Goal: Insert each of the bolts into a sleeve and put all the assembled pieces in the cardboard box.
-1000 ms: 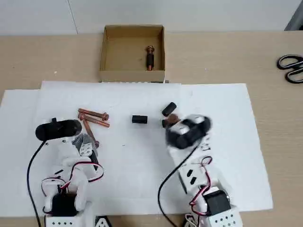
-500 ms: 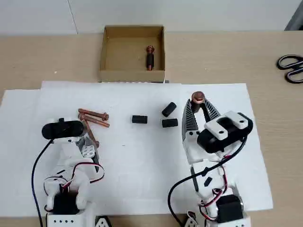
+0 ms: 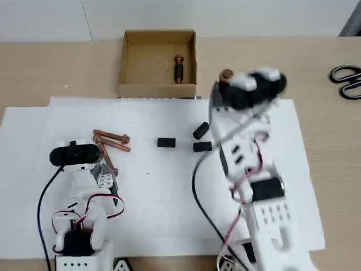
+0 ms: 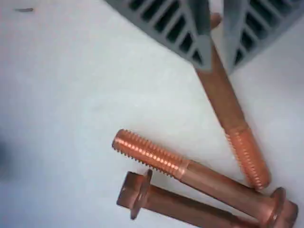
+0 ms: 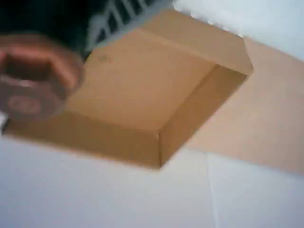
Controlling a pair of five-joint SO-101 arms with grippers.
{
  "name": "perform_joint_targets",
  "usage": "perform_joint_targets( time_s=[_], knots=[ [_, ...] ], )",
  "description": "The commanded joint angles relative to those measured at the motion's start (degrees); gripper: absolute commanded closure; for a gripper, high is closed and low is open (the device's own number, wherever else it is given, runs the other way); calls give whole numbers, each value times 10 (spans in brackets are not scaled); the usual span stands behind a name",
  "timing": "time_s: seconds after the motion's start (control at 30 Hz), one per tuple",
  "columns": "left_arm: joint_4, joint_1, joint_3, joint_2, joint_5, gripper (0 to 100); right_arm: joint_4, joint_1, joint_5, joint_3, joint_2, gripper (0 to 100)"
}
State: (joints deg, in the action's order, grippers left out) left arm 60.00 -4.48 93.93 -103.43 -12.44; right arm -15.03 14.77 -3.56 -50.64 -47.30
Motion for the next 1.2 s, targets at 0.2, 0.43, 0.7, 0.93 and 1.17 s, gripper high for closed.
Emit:
perform_joint_targets(
  time_s=[0.2,0.43,0.7,0.93,1.17],
  knots=[
    [1,-1,-4,-6,4,995,19,5,-6,350,384,995],
    [1,-1,-4,-6,4,995,19,17,-2,677,659,995],
    [1,-1,-4,-6,4,995,17,24,-2,1015,932,995],
    [2,-1,-5,-6,4,995,-52,54,-2,1173,1071,991],
    [2,-1,-5,-6,4,995,-155,63,-2,1262,1129,946]
  ],
)
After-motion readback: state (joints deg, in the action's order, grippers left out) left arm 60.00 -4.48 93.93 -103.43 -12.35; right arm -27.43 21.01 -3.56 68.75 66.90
